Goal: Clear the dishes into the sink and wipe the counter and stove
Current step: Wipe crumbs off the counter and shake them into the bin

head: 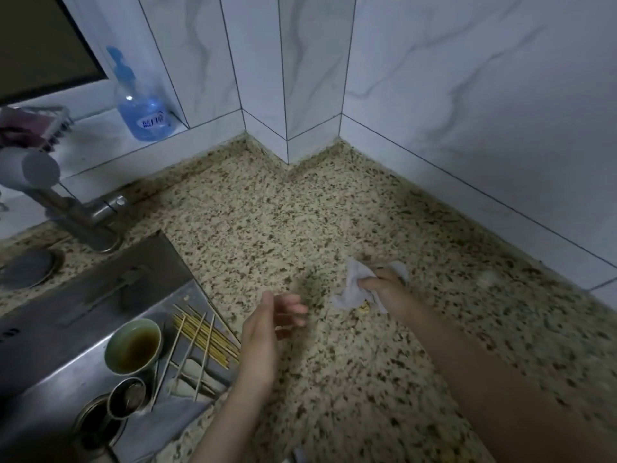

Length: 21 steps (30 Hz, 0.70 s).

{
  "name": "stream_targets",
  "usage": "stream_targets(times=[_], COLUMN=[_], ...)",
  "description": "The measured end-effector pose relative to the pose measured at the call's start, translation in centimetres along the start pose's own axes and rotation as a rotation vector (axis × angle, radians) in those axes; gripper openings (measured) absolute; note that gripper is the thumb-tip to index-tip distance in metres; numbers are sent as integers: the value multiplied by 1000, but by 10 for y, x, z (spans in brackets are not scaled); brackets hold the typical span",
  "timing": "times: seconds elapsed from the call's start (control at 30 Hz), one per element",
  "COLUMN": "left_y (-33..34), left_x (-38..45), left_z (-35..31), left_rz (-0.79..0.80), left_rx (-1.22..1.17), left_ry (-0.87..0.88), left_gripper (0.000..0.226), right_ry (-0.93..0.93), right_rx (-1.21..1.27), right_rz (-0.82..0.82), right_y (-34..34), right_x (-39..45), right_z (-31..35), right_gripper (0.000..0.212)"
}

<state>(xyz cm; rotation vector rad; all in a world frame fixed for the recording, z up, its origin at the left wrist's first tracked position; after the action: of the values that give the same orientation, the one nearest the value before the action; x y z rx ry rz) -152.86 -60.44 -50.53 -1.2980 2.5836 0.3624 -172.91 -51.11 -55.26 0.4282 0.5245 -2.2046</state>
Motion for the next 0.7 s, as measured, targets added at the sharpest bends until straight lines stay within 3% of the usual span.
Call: stream_targets(times=[0.03, 0.13, 0.27, 0.3, 0.37, 0.4, 0.57, 0.7], left_y=[3, 11, 20, 22, 28, 30, 43, 52], left_x=[-7, -24, -43, -47, -56, -60, -75, -84], left_z=[1, 5, 14, 16, 20, 22, 29, 33], left_rz=[3, 18, 34, 31, 35, 40, 78, 100], left_rx=[9, 32, 67, 73, 85, 93, 127, 141], left_ry=[3, 4, -2, 1, 5, 2, -26, -23], left_gripper=[60, 59, 64, 63, 60, 59, 61, 63], right_ry=[35, 38, 88, 68, 51, 52, 60, 47], right_rx=[-36, -89, -21, -30, -59, -79, -78, -69], right_rz=[-55, 16, -77, -61, -14, -3, -77, -100], right_y=[-7, -16, -31, -33, -39, -40, -52, -57], right_x=[-11, -25, -51, -56, -65, -70, -95, -111], right_z=[-10, -28, -49, -52, -58, -57, -77, -87], right_gripper=[21, 41, 4, 13, 55, 62, 38, 48])
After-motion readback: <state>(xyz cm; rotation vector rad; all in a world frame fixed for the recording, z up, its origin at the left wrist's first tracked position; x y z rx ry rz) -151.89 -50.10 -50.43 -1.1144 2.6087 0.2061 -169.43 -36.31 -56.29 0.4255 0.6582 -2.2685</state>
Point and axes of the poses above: each hand's wrist, its own x-axis towards the middle knuckle, its own y-axis out of the palm, z = x × y, the point moved 1 cm from there along x, towards the middle knuckle
